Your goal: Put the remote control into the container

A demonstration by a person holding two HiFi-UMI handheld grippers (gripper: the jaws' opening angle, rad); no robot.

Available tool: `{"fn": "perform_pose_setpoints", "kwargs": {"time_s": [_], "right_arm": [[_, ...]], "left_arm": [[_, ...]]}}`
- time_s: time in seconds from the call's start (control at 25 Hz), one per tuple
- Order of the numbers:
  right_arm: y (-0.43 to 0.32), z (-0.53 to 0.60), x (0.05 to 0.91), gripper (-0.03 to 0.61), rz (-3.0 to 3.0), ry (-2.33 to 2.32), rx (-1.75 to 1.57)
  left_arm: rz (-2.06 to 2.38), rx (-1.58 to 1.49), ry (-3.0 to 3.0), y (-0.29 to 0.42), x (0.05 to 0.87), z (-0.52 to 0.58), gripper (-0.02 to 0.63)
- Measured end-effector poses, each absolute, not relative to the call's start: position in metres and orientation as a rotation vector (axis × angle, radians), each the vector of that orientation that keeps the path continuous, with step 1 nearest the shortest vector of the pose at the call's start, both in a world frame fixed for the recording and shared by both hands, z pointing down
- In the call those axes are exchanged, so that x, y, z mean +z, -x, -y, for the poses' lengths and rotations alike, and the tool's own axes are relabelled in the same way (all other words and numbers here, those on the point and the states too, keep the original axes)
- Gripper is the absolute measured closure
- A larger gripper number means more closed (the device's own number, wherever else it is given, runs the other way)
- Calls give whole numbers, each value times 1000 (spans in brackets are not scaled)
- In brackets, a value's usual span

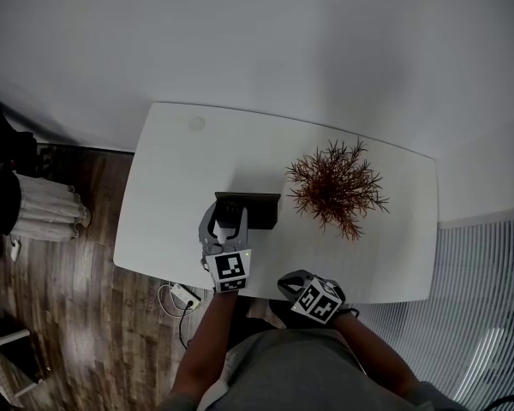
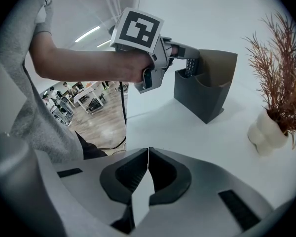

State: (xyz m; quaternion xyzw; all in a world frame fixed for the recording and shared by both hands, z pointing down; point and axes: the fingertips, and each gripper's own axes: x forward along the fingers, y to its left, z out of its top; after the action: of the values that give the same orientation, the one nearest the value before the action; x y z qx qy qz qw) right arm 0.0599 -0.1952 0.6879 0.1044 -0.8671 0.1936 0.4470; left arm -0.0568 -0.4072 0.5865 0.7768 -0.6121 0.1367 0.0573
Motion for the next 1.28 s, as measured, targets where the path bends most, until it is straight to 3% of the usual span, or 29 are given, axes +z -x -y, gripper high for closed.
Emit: {"fn": "perform_pose_setpoints", "kwargs": {"time_s": [0.2, 0.28, 0.4, 0.52, 1.28], "right_arm": [[-53, 195, 687, 560, 2154, -244, 465], [-49, 196, 685, 560, 2159, -243, 457], [-43, 200, 681, 560, 2169, -240, 437], [-34, 203, 674, 560, 2185, -243, 411], [-10, 238, 630, 560, 2290, -458, 323]], "left_arm": [[1898, 390, -2341, 70, 573, 395, 384], [1890, 385, -2354, 76, 569, 389, 428], [1838, 343, -2382, 82, 563, 379, 548], [1817, 363, -2395, 91, 559, 368, 608], [1337, 421, -2516, 96, 564, 302, 614]]}}
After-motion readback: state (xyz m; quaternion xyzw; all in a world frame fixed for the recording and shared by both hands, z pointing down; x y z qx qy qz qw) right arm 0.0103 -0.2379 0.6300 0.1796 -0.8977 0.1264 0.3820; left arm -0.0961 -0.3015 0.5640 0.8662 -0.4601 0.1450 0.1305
